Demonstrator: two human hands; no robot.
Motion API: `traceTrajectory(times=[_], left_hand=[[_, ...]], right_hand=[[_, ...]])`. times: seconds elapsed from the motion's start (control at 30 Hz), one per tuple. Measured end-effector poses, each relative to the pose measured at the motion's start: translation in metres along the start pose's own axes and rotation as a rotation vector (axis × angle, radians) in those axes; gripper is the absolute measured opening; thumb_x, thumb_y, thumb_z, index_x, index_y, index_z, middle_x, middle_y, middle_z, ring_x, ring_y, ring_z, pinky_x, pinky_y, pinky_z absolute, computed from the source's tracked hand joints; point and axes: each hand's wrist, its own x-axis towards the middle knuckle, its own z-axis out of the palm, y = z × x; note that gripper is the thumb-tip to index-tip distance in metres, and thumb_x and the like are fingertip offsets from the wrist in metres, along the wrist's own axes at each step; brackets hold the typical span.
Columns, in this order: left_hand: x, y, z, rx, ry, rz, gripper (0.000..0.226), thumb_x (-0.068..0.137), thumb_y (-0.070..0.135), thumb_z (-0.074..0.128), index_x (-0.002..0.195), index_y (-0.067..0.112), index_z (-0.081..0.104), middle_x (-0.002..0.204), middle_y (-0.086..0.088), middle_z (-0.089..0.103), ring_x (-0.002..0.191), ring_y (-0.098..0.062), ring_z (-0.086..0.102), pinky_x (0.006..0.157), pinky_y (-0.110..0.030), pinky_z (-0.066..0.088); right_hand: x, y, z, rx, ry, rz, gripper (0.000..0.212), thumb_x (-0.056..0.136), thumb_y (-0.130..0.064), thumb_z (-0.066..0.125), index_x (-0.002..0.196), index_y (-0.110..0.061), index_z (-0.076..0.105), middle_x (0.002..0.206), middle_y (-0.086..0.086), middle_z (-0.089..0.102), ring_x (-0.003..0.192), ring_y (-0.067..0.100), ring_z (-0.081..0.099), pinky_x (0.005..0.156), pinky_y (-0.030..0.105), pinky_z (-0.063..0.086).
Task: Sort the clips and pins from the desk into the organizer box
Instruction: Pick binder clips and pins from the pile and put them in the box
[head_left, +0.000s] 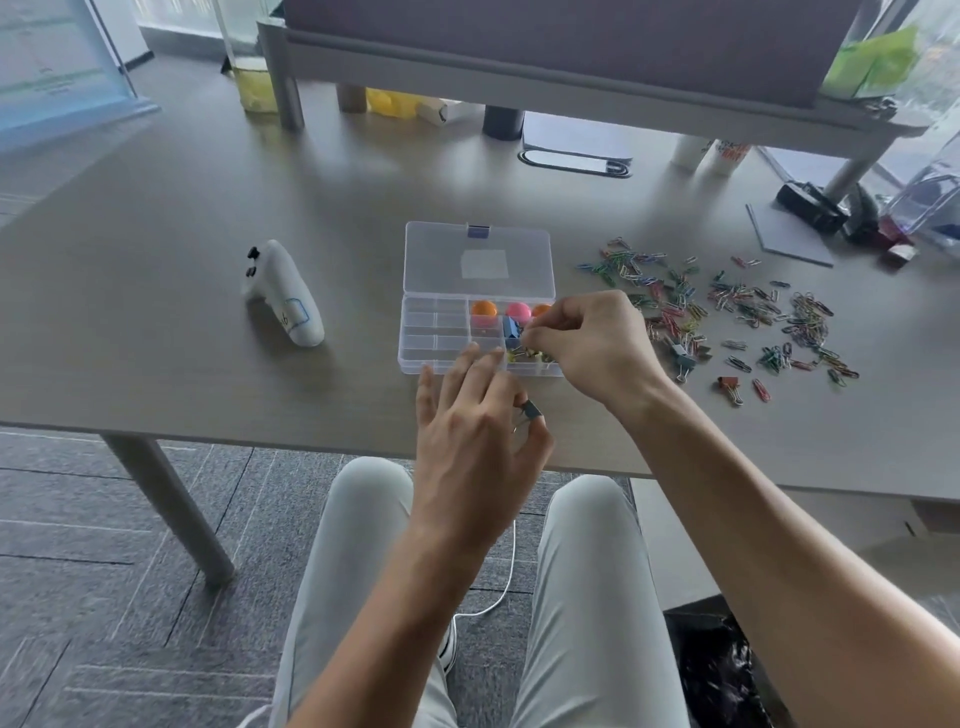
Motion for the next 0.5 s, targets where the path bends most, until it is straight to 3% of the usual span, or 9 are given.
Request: traceTrajectory(times=[0.1, 0.5], left_hand=[[-0.001, 0.000, 0.001, 0.002, 0.005, 0.001, 0.016, 0.086, 0.032, 0.060, 0.094, 0.019, 0.061, 0.140, 0.000, 0.057, 0.144, -0.019, 0.035, 0.121, -0.050, 0.017], [-0.001, -0.001, 0.002, 0.010, -0.009, 0.001, 0.017, 0.086, 0.034, 0.058, 0.093, 0.019, 0.061, 0.143, -0.002, 0.055, 0.145, -0.019, 0.033, 0.122, -0.051, 0.016]], right_hand=[[0.001, -0.001, 0.005, -0.067, 0.042, -0.016, 0.006, 0.078, -0.033, 0.080, 0.073, -0.029, 0.079, 0.067, -0.011, 0.073, 0.068, 0.010, 0.069, 0.071, 0.038, 0.061], [-0.004, 0.010, 0.016, -0.237, 0.177, -0.150, 0.008, 0.081, -0.036, 0.076, 0.079, -0.029, 0.073, 0.075, -0.013, 0.070, 0.074, 0.012, 0.065, 0.064, 0.032, 0.055]])
